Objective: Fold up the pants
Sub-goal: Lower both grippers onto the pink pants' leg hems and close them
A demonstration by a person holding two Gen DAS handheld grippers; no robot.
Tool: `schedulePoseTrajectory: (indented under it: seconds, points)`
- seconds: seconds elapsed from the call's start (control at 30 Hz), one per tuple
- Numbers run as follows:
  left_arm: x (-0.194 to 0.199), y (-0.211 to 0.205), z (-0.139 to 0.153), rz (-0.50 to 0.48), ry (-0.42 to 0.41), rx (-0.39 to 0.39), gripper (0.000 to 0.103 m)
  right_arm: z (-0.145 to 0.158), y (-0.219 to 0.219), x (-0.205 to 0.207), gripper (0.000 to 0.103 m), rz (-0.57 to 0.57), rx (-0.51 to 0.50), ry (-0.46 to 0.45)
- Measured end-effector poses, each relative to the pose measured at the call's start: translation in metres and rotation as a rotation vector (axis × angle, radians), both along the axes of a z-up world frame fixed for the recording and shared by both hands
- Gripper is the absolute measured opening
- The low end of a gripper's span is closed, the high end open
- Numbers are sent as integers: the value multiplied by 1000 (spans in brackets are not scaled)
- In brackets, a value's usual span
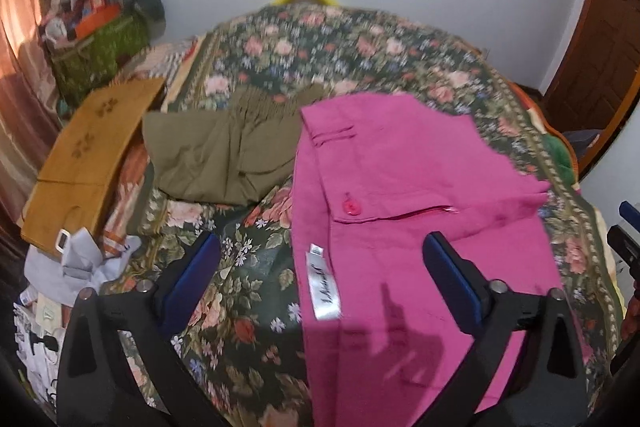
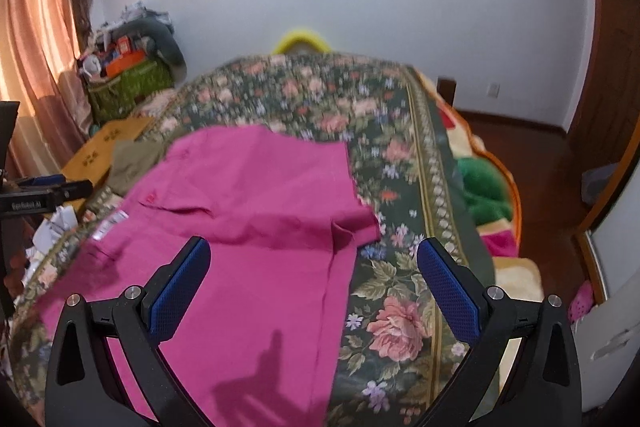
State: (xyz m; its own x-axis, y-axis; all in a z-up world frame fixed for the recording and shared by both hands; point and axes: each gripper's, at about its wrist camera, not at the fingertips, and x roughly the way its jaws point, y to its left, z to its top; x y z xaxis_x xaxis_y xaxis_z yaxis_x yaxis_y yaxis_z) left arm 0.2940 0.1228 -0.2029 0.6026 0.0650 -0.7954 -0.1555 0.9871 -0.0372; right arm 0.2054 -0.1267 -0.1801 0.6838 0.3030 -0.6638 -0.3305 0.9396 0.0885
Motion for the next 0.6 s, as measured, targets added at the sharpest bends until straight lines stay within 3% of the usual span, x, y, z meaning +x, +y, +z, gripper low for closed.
schedulePoseTrajectory:
  seconds: [0.2,0.27,0.43,0.57,0.6]
  points:
    - [32,6,-32,-32,106,8,75,-24,-3,32,89,18,-14,79]
    - [40,1,-37,-64,134,19,68,-31,-5,45,76,12,-16,105]
    - [52,-12,-45,-138,156,-33,59,-44,-9,69,60,64,72,191]
    - [59,-14,-55,-166,203,-70,51,-49,-2,79,41,95,67,203]
    - [59,-15,-57,-167,210,-63,51,-50,0,84,41,102,66,208]
